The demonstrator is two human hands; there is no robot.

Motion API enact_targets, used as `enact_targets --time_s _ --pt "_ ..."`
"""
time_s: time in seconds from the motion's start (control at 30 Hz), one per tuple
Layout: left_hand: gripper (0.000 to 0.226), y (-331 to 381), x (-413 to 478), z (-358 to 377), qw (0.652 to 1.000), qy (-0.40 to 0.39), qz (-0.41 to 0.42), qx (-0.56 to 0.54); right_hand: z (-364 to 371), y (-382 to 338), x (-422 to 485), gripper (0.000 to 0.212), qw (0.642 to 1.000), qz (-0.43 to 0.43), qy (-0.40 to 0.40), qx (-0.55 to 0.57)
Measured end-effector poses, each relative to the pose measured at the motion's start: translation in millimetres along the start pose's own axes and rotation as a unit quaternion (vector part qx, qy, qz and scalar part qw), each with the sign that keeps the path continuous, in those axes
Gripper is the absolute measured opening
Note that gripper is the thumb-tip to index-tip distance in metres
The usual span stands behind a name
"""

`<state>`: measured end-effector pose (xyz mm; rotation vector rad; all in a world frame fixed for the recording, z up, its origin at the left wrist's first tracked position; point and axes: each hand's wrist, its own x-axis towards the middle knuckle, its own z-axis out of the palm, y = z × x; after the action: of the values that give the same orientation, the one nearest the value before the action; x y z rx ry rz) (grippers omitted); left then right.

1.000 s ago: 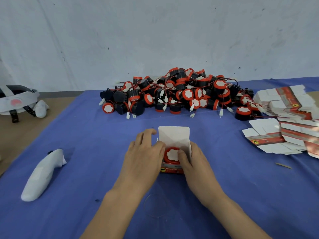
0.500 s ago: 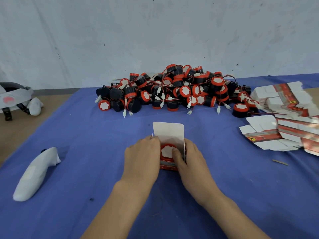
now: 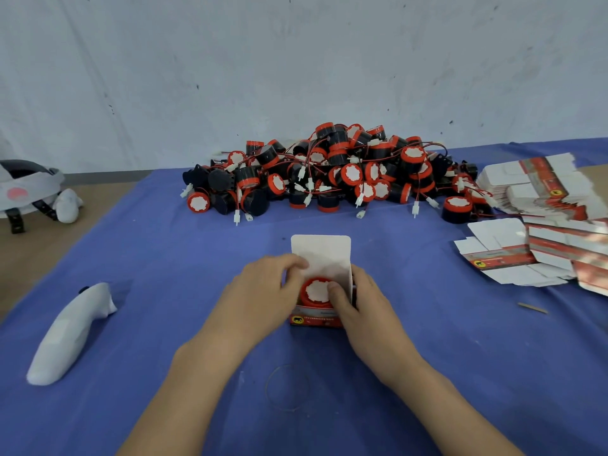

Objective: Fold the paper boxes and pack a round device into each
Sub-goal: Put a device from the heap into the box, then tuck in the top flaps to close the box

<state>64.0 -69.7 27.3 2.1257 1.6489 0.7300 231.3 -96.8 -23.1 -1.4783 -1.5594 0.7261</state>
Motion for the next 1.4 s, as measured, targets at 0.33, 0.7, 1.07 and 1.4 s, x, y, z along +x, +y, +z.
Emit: enact_targets --time_s 0.33,0.7,1.07,1.4 --pt "0.022 -16 -8 -1 0.958 -0.021 -0.054 -0.280 -12 1 4 0.040 0.981 0.062 -0.026 0.180" --pt "0.023 -13 -1 22 0.943 -0.043 -0.062 -0.323 -6 7 8 0.033 0.988 -0.006 -0.028 0.152" --pt "0.055 -19 -3 12 0.956 -0.064 -0.046 -0.283 -28 22 9 0.042 0.996 0.011 -0.060 0.066" --pt "0.041 -40 -22 14 0.988 -0.065 0.132 -0.054 -36 24 1 0.032 0.983 -0.106 -0.141 -0.046"
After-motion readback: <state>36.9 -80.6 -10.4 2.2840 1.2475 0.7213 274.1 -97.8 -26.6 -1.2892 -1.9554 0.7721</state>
